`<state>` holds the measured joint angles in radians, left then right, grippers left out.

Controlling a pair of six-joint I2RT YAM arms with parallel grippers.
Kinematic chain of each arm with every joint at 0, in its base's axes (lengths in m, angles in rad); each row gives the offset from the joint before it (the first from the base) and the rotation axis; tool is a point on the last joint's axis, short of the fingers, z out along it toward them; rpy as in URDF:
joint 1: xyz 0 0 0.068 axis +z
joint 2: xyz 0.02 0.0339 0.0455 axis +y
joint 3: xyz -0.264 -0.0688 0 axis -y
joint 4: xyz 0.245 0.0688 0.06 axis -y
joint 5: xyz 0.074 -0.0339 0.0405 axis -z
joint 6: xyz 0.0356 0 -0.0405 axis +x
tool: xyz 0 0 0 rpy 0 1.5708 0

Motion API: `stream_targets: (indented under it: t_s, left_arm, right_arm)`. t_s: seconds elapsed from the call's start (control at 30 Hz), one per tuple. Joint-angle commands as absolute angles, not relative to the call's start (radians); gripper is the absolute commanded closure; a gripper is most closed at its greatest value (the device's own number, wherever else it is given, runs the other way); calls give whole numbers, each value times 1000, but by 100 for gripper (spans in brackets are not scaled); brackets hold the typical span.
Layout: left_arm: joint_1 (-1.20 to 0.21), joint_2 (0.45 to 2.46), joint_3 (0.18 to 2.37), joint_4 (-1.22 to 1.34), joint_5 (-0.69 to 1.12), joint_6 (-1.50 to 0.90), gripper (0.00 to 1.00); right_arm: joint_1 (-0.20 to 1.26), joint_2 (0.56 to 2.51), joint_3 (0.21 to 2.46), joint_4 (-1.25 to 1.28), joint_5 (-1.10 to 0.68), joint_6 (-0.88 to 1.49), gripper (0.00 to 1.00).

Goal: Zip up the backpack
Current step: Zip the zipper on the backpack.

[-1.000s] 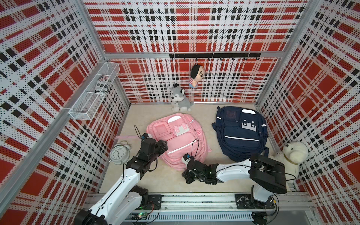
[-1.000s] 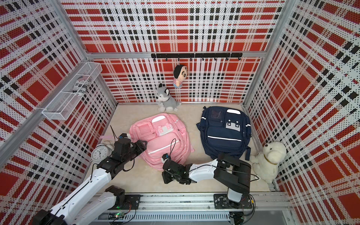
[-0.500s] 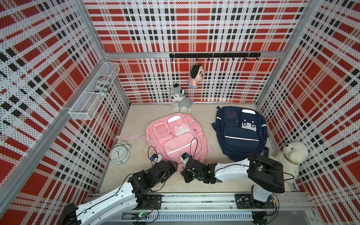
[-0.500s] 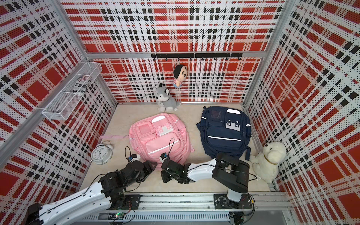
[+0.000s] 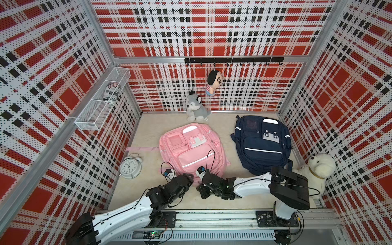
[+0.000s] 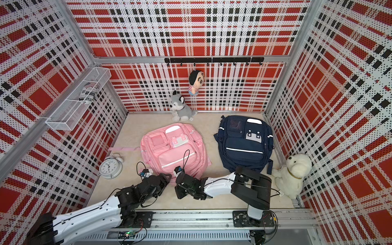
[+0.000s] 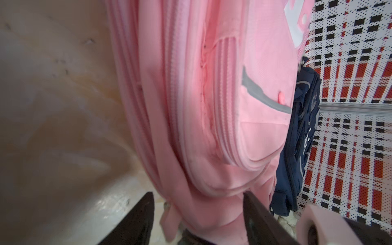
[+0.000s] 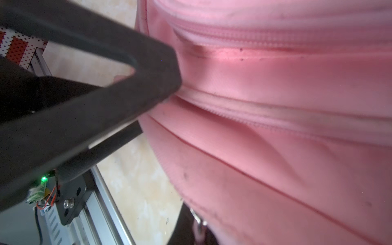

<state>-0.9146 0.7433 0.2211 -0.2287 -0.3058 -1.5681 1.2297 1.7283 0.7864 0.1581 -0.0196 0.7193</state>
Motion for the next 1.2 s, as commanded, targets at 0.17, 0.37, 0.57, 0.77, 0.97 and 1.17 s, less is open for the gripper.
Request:
stream_targets:
  t_s: [0.17, 0.37, 0.57, 0.77, 0.97, 1.17]
  left_arm:
    - [-809, 847, 151, -31, -254, -1486, 68]
    - [-730, 846, 159, -57, -249, -1398, 99]
    - [-664, 828, 124, -50, -220, -1349, 100]
    - [-600, 811, 130, -94, -214, -1271, 100]
    - [-520, 791, 160, -200, -214, -1178, 100]
    - [-410, 712, 164, -264, -172, -1105, 100]
  right_arm:
    - [1254, 1724, 774, 154, -64, 681, 100]
    - [1278, 1703, 771, 116, -72, 649, 100]
    - [1281, 1672, 766, 74, -74, 623, 100]
    - [1281, 1629, 744, 4, -53, 614, 100]
    - [1281, 1577, 705, -73, -18, 608, 100]
    - [1261, 1497, 657, -197, 50, 581, 100]
